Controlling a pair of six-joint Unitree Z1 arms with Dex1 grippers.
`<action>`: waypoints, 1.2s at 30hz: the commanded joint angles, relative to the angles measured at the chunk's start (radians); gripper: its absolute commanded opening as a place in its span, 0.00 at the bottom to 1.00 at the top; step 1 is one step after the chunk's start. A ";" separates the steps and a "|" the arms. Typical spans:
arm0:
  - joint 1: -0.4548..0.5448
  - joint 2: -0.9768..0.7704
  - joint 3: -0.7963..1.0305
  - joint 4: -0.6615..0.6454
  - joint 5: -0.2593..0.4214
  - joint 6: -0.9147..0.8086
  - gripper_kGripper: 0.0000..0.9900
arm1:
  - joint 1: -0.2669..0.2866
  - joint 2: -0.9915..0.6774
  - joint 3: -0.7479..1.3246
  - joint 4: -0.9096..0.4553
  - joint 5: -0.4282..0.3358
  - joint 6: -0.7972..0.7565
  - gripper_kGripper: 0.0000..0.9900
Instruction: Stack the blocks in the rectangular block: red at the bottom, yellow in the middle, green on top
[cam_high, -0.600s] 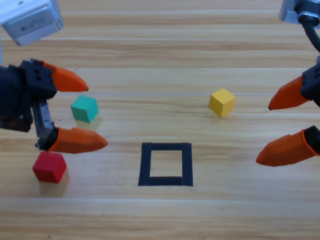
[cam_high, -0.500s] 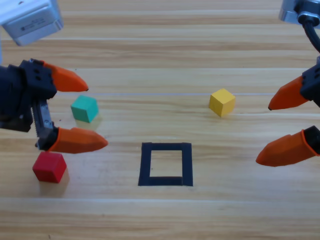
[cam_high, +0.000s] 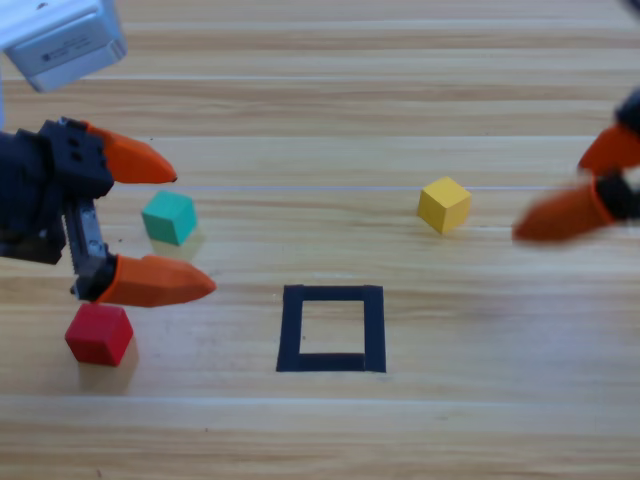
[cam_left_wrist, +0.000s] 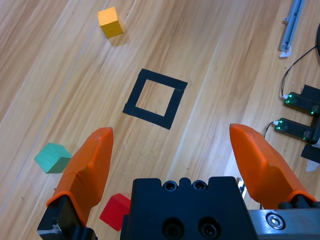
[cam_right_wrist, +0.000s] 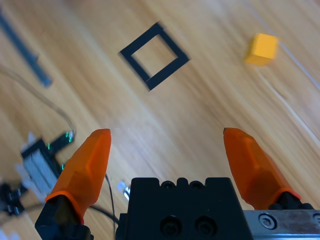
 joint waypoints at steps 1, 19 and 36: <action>-0.022 0.027 0.021 -0.011 0.000 0.007 1.00 | -0.079 0.053 -0.081 0.030 -0.209 0.218 1.00; 0.101 0.168 -0.149 0.159 0.330 -0.415 1.00 | -0.177 0.654 -0.732 0.408 -0.186 0.486 0.99; 0.352 0.460 -0.118 0.269 0.242 -0.647 1.00 | -0.249 0.712 -0.387 -0.026 -0.069 1.131 0.96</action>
